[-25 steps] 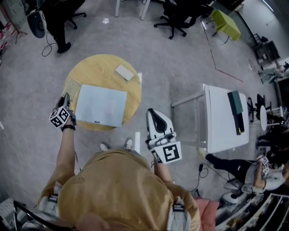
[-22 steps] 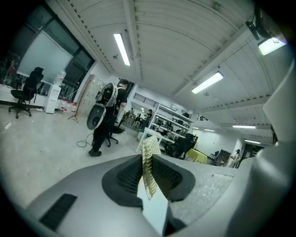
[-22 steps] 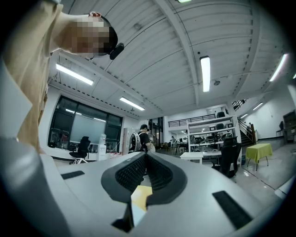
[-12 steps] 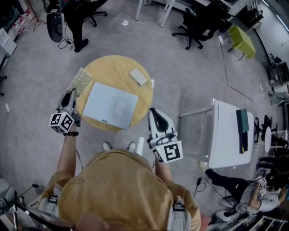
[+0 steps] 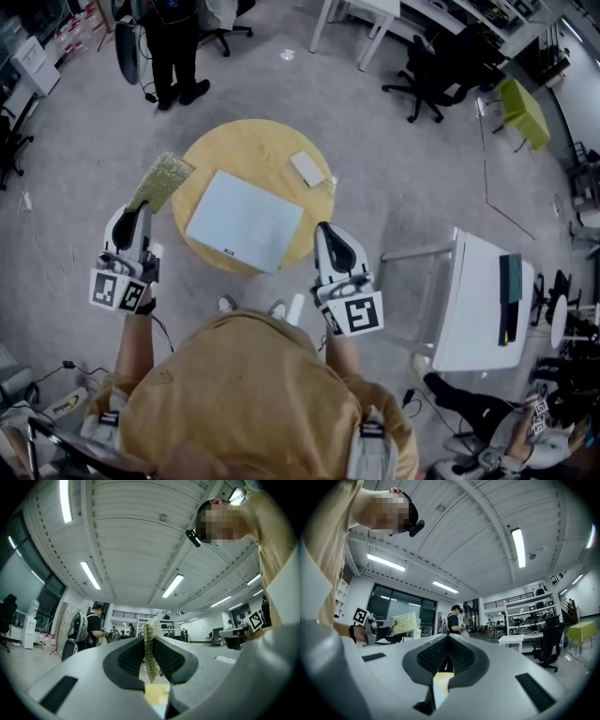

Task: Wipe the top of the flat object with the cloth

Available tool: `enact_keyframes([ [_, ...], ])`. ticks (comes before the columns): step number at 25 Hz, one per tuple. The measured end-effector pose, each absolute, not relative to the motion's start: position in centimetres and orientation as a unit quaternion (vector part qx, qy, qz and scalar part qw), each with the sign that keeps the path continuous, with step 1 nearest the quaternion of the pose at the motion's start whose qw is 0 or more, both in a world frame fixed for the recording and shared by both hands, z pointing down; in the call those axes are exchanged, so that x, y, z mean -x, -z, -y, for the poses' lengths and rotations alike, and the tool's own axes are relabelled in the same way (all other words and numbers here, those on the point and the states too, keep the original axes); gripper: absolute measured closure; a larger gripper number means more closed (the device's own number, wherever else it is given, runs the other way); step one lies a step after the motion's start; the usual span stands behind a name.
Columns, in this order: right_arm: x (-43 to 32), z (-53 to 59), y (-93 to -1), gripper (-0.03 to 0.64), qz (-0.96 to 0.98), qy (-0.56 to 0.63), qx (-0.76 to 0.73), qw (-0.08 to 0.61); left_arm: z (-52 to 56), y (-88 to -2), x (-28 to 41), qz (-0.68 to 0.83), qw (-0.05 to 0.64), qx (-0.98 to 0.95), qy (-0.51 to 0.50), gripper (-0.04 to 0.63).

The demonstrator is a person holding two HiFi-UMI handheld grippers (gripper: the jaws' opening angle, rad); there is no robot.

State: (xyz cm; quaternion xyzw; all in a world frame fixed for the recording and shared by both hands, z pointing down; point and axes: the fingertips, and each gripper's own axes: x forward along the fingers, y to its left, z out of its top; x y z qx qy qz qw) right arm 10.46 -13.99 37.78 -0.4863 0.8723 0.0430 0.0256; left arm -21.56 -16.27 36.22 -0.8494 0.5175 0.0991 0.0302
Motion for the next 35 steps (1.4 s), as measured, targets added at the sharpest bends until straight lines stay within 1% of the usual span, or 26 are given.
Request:
enact_keyframes([
  [5,-10.3,14.6,-38.0,0.615,-0.875,-0.041,0.482,0.022,12.7,-34.0,22.3,-0.528,0.059,0.841,-0.101,0.534],
  [10,-10.1,14.9,-38.3,0.617,-0.876,-0.046,0.481,0.012,10.4,-32.7,23.0,-0.533,0.049,0.837,-0.117,0.534],
  [14,-9.9,15.1,-37.9,0.617,-0.875,-0.048,0.481,0.018,9.3,-31.0,23.0,-0.534,0.062,0.832,-0.137,0.534],
  [20,-9.7,15.2,-37.4,0.617,-0.879,-0.052,0.474,0.021,8.1,-30.1,22.5,-0.54,0.083,0.827,-0.133,0.534],
  [23,-9.8,15.1,-38.1,0.617,-0.884,-0.056,0.465,0.006,7.8,-30.0,22.4,-0.543,0.085,0.825,-0.135,0.534],
  [35,-10.2,14.7,-38.1,0.617,-0.888,-0.055,0.456,0.01,7.2,-30.9,21.4,-0.548,0.071,0.823,-0.132,0.534],
])
